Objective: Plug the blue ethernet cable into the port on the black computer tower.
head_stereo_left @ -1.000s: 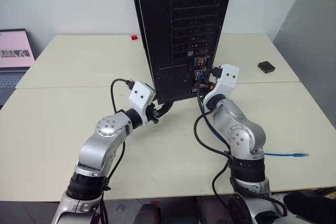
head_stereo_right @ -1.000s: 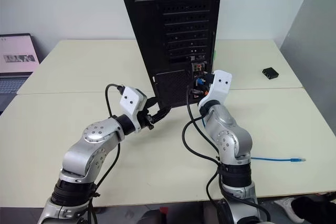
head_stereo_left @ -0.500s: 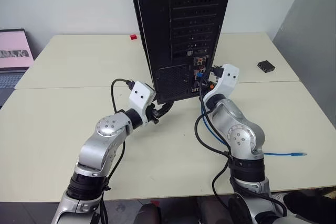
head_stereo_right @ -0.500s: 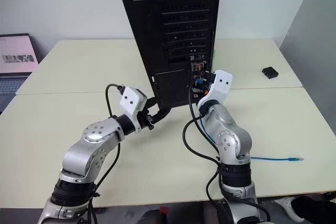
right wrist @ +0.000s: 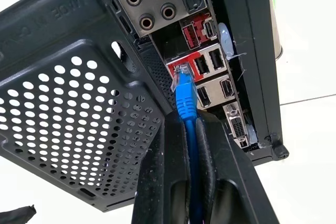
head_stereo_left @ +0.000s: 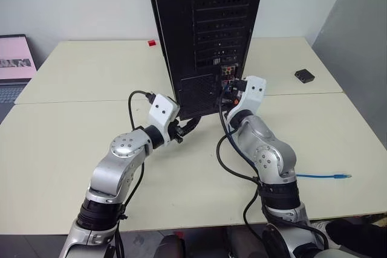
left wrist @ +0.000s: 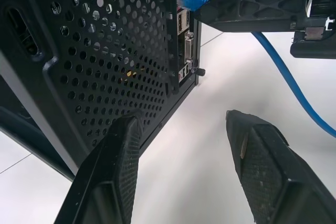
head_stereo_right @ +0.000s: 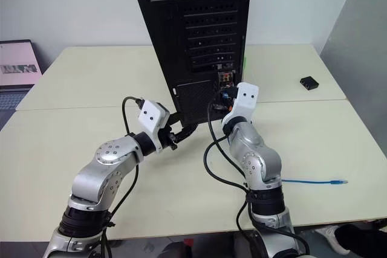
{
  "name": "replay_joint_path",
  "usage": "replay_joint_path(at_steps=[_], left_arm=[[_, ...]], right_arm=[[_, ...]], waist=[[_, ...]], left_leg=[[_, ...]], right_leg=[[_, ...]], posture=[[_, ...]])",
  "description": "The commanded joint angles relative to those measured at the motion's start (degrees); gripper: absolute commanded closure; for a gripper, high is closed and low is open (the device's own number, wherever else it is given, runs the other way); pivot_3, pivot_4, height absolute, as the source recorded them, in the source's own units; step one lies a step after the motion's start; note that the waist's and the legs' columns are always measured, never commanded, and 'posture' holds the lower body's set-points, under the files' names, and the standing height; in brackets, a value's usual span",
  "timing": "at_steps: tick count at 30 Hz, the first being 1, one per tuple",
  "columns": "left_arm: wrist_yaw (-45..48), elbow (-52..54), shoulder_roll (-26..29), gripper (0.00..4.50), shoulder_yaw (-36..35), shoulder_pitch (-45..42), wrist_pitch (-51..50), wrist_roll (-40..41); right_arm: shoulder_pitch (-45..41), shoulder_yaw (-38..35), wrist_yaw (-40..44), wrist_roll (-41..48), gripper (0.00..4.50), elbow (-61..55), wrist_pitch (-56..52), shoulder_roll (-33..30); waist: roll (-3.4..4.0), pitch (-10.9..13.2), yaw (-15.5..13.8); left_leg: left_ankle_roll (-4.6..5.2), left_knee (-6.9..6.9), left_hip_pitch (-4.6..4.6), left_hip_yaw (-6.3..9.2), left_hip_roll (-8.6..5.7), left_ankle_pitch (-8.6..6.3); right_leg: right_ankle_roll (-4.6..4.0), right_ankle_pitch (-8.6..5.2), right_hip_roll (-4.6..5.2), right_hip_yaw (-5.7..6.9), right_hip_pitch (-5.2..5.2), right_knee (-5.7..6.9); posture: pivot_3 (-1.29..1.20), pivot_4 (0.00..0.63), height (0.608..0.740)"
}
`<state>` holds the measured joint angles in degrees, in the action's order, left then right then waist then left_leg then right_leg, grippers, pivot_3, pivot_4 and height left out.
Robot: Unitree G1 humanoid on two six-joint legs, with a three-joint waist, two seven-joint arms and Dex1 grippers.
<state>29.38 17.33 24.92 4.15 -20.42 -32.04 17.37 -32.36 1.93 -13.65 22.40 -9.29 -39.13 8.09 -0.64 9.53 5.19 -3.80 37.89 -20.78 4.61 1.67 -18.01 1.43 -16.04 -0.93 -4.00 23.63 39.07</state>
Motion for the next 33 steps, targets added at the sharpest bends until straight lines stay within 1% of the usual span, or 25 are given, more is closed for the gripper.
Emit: replay_joint_path(at_steps=[1,7,14,23,25,26,28,29,32,33], left_arm=[[-0.10,1.55,0.17,1.83,-1.39,-0.04,1.06,-0.16],[0.03,1.60,0.20,1.83,-1.18,-0.05,1.17,-0.25],[0.05,1.78,0.11,1.83,-1.12,0.06,1.16,-0.27],[-0.08,1.97,-0.04,1.83,-1.08,0.34,1.18,-0.30],[-0.09,1.80,-0.10,1.82,-0.99,0.30,1.26,-0.38],[-0.11,1.81,-0.12,1.82,-0.98,0.30,1.24,-0.38],[-0.12,1.81,-0.15,1.82,-0.97,0.29,1.21,-0.39],[-0.07,1.66,-0.14,1.82,-0.95,0.20,1.28,-0.43],[-0.01,1.28,-0.14,1.82,-0.90,-0.06,1.41,-0.55],[-0.01,1.18,-0.12,1.82,-0.92,-0.17,1.46,-0.60]], right_arm=[[-3.69,2.56,2.69,-0.57,4.50,0.35,0.97,2.82],[-5.77,1.30,4.34,-0.73,4.50,1.69,-0.03,1.91],[-8.21,-0.16,5.88,-0.99,4.50,2.97,-1.59,0.64],[-7.78,0.49,6.56,-2.35,4.50,2.31,-3.71,0.19],[-7.49,0.47,6.69,-2.98,3.87,2.18,-4.06,0.06],[-7.34,0.50,6.86,-3.26,3.73,2.01,-4.28,-0.03],[-7.16,0.53,7.11,-3.63,3.26,1.79,-4.52,-0.16],[-7.04,0.60,7.25,-3.84,3.14,1.69,-4.62,-0.34],[-6.81,0.77,7.73,-4.50,2.45,1.43,-4.73,-0.77],[-6.65,0.74,7.89,-4.67,2.28,1.15,-4.86,-0.93]], waist=[[0.00,0.00,0.01],[0.00,0.00,0.22],[0.02,0.01,1.14],[0.03,0.01,1.40],[0.03,0.01,1.40],[0.03,0.02,1.35],[0.03,0.02,1.13],[0.03,0.02,1.06],[0.03,0.02,0.81],[0.03,0.02,0.65]], left_leg=[[0.00,0.00,0.01,0.00,0.00,0.00],[0.00,0.00,0.03,0.00,0.01,0.00],[0.02,-0.01,0.03,0.00,0.05,0.00],[0.02,-0.01,0.04,0.00,0.06,0.00],[0.02,0.00,0.04,0.01,0.06,0.00],[0.02,0.00,0.03,0.01,0.06,0.00],[0.02,-0.01,-0.02,0.06,0.05,0.00],[0.01,-0.03,-0.06,0.06,0.04,0.00],[-0.01,-0.08,-0.16,0.02,-0.01,0.00],[-0.02,-0.08,-0.18,0.01,-0.02,0.00]], right_leg=[[0.00,0.00,0.00,0.00,0.00,0.00],[0.00,0.00,0.00,-0.04,0.00,0.01],[-0.05,0.04,-0.02,-0.09,0.07,0.04],[-0.08,0.06,-0.03,-0.10,0.09,0.07],[-0.08,0.06,-0.03,-0.09,0.09,0.07],[-0.08,0.06,-0.03,-0.09,0.09,0.07],[-0.08,0.06,-0.03,-0.04,0.10,0.06],[-0.08,0.05,-0.02,-0.01,0.10,0.05],[-0.07,0.05,0.02,-0.01,0.15,-0.04],[-0.07,0.05,0.04,-0.01,0.17,-0.06]], posture=[[0.00,0.150,0.740],[0.00,0.150,0.740],[0.00,0.150,0.740],[0.00,0.150,0.740],[0.00,0.150,0.740],[0.00,0.150,0.740],[0.00,0.150,0.740],[0.00,0.150,0.740],[0.00,0.150,0.740],[0.00,0.150,0.740]])
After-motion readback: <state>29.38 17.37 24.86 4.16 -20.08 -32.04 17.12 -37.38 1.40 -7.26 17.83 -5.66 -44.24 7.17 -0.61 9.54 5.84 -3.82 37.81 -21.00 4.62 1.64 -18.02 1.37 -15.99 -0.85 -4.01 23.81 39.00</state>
